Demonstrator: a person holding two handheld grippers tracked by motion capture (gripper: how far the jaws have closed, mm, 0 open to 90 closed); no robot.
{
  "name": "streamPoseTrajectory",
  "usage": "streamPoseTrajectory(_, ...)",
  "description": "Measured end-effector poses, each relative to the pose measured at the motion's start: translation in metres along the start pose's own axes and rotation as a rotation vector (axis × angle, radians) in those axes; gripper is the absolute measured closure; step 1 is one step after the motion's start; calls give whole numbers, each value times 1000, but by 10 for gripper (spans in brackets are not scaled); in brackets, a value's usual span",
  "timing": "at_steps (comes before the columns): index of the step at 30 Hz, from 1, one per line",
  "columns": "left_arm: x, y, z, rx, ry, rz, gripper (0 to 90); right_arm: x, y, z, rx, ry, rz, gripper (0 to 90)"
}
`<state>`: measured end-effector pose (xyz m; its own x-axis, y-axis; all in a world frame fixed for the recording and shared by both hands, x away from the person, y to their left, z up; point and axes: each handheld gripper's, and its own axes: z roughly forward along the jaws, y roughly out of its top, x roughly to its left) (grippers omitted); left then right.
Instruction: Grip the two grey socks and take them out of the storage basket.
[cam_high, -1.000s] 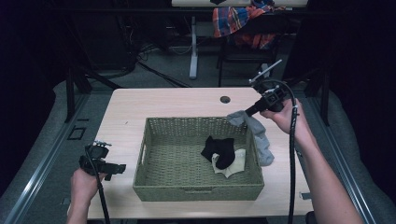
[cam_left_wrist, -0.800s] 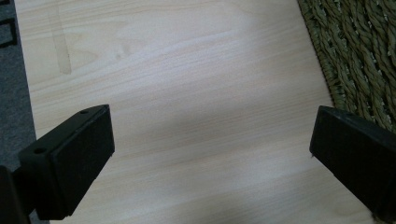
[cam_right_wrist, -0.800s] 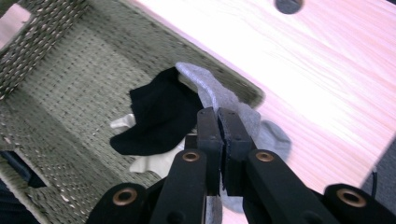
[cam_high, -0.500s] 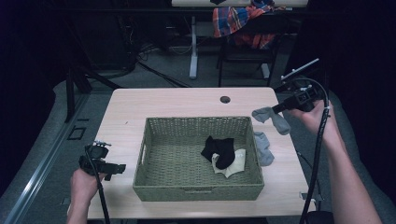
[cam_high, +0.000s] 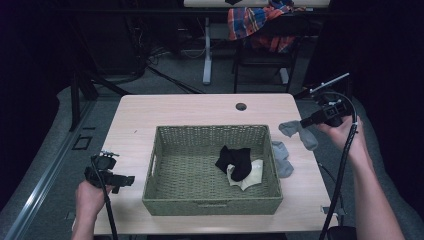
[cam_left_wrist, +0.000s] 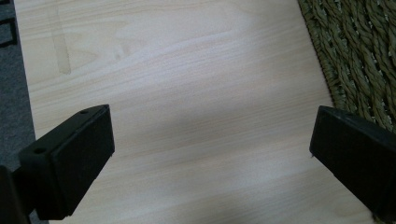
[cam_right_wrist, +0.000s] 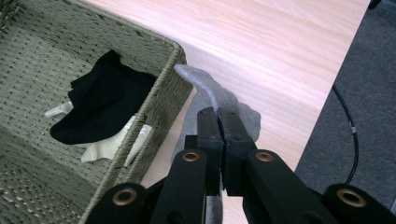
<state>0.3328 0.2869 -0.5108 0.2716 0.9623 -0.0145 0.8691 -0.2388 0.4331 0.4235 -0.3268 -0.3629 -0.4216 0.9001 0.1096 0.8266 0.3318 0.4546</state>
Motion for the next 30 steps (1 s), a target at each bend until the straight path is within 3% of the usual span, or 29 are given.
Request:
streamPoseTrajectory(12,-1,0,1,0,2,6,2,-15,-15,44,54,10,52,890)
streamPoseTrajectory(23,-1,1,1,2,-3,7,2,-28,-26,67,61,-20,94,889)
streamPoseTrajectory(30,-2,1,1,5,-3,10,2,-30,-30,82,97,-19,98,889)
